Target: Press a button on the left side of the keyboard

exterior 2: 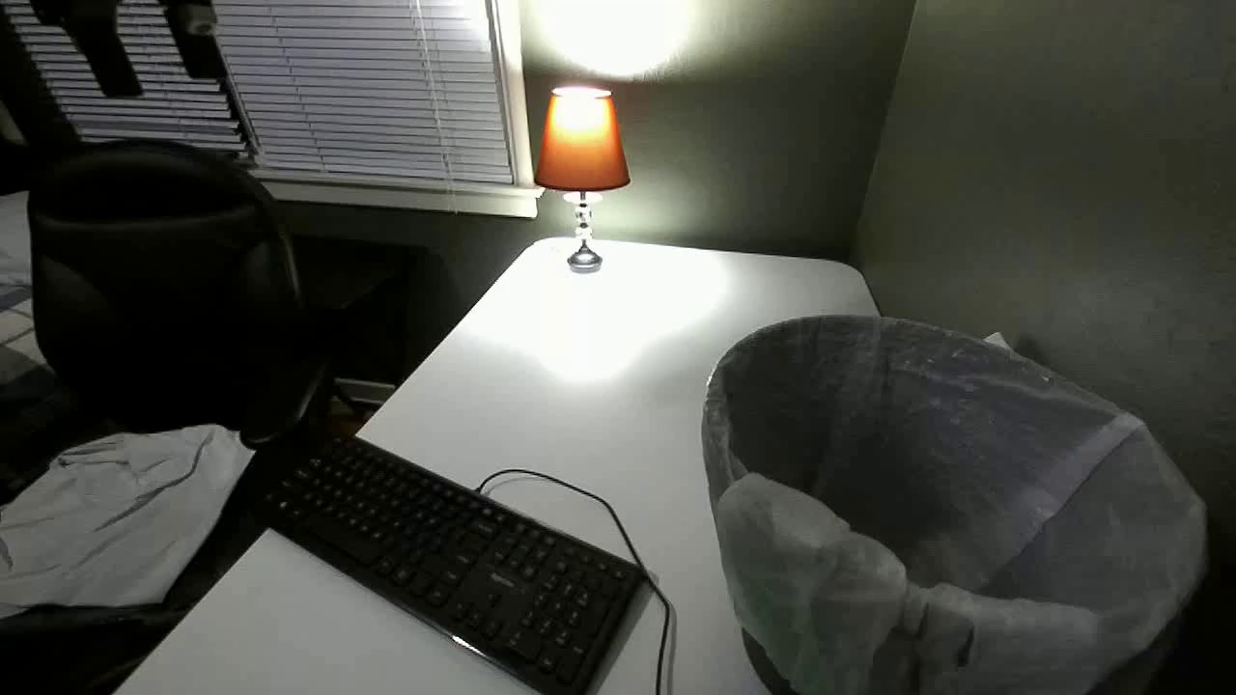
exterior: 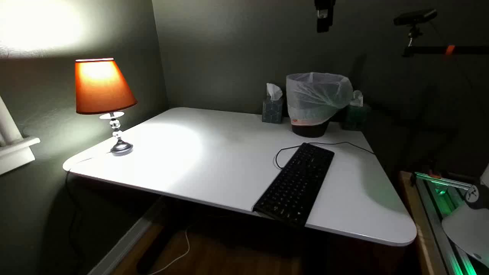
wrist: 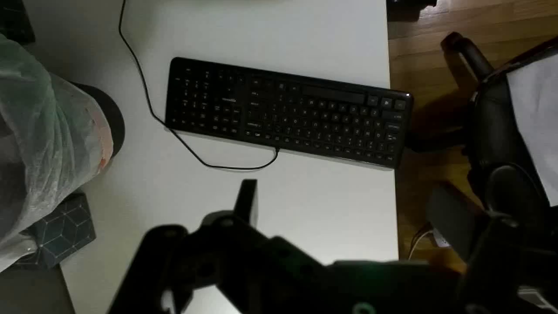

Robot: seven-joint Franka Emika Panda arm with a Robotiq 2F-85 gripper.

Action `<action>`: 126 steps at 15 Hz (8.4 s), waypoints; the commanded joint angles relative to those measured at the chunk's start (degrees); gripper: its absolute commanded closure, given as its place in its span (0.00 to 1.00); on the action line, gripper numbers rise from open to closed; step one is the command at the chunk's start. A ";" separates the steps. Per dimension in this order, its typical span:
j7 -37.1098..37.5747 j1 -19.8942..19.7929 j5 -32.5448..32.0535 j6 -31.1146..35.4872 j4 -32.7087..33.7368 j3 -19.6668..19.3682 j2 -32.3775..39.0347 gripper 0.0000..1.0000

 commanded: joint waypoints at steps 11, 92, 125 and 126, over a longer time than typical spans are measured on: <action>-0.24 1.00 0.04 0.15 0.26 -0.96 -0.41 0.00; 0.63 3.69 14.83 25.23 -4.68 -0.16 47.61 1.00; -0.21 3.30 16.36 24.30 1.27 -0.11 55.85 1.00; -0.07 3.26 16.38 24.04 1.43 -0.16 55.97 1.00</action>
